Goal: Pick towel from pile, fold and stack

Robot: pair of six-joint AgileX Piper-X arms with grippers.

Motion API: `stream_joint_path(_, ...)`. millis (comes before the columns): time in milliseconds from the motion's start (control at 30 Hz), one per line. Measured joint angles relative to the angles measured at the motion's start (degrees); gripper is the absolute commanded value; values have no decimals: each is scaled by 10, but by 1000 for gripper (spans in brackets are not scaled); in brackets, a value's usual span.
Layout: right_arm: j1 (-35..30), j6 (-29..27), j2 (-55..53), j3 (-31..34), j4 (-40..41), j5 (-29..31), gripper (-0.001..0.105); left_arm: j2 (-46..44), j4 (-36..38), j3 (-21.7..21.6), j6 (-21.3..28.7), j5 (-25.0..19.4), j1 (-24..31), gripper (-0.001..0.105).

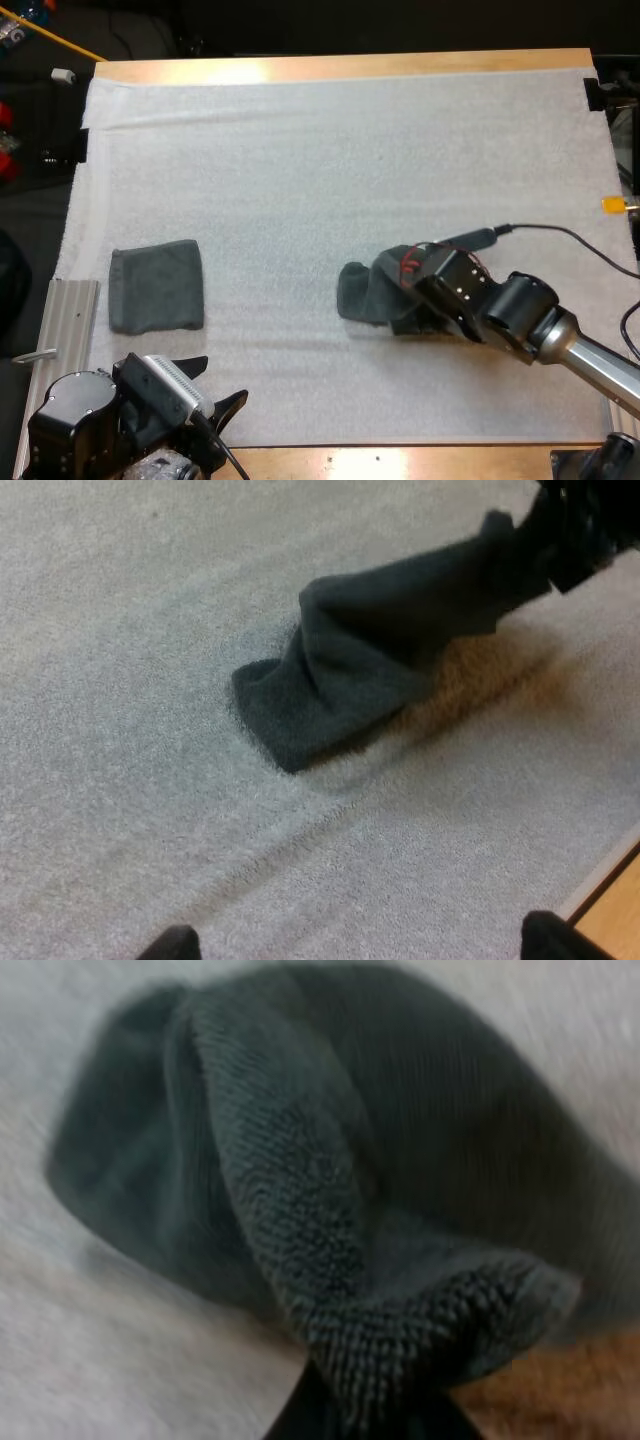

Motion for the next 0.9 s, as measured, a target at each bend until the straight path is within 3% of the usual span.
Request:
stream_joint_path(100,0,4,-5,0,16,0,5,0,0,0,0,0,0,62)
stream_joint_path(300,0,28,-54,0,71,0,41,0,0,0,0,0,0,62)
stream_joint_path(400,0,31,-90,0,97,0,53,0,0,0,0,0,0,62)
stream_joint_path(733,0,64,-179,0,149,-3,54,0,-10,0,0,0,0,62)
stream_joint_path(900,0,89,-179,3,150,-40,54,0,-13,0,0,0,0,62)
